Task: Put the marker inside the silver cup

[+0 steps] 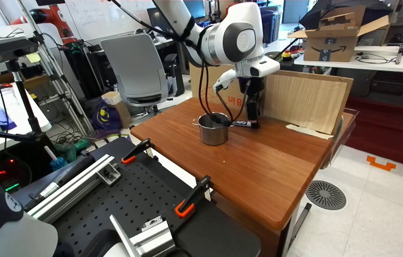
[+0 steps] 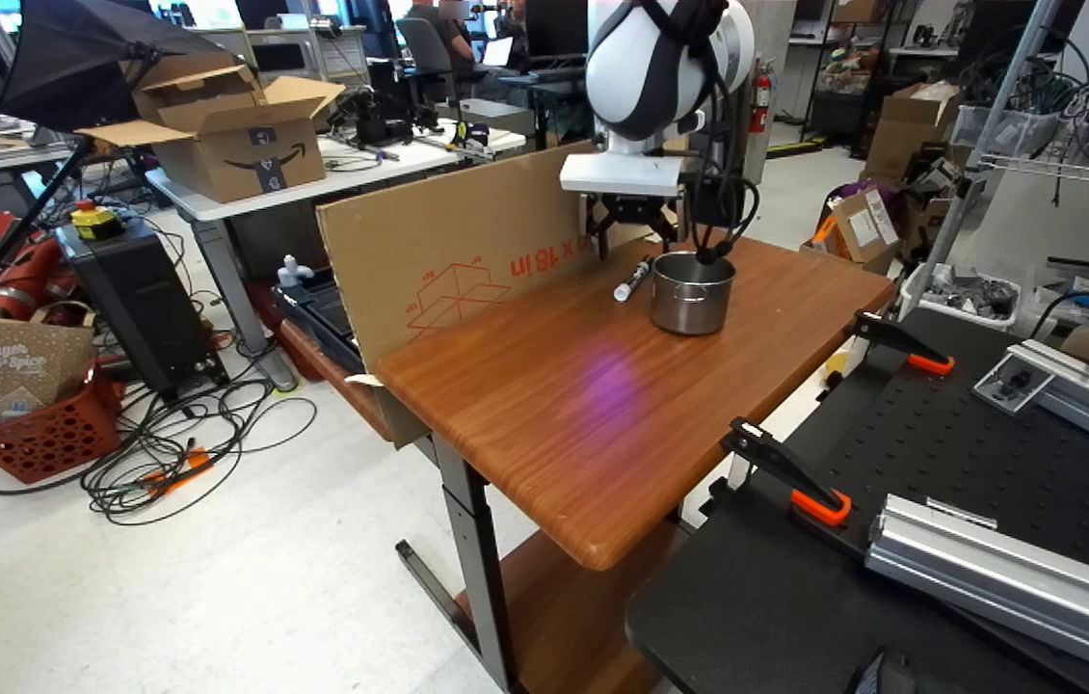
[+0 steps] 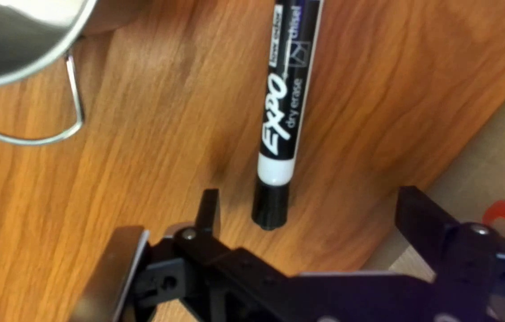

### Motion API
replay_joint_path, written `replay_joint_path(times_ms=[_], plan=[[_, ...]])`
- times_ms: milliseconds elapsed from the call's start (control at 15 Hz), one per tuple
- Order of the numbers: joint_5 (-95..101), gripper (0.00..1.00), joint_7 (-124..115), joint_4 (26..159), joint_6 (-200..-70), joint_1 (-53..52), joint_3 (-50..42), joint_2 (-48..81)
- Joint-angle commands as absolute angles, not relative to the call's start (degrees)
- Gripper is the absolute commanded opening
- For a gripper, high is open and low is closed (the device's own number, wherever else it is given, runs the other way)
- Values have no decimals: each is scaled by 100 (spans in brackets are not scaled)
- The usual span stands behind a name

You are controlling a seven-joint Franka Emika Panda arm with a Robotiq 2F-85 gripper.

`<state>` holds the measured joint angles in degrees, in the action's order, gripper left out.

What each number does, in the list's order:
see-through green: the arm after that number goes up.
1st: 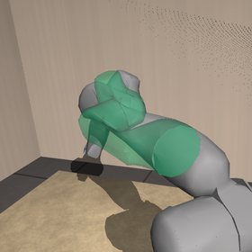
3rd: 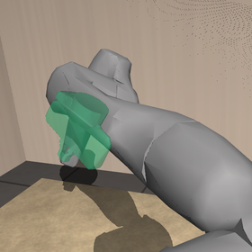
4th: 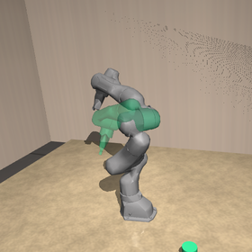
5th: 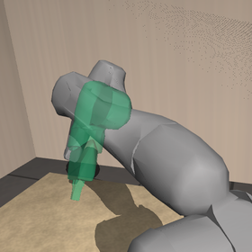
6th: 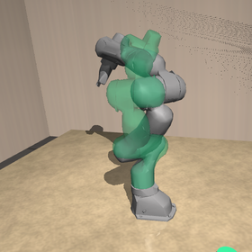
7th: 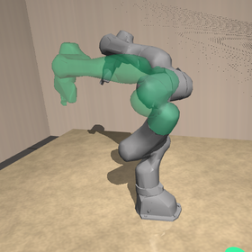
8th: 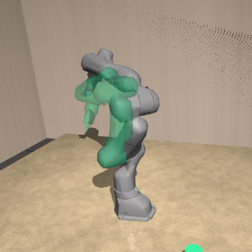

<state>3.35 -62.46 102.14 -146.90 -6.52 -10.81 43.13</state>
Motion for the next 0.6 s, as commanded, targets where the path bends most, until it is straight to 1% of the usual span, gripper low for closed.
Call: replay_joint_path(times_ms=[0, 67, 133, 333, 533], plan=[[404, 100, -5806, 10249, -15103, -702, -1077, 4443], [393, 92, -5690, 10266, -15126, -713, -1072, 4450], [370, 74, -5589, 10278, -15165, -717, -1064, 4445], [267, 50, -5350, 10270, -15288, -692, -1021, 4416], [199, 29, -5163, 10293, -15293, -659, -977, 4362]])
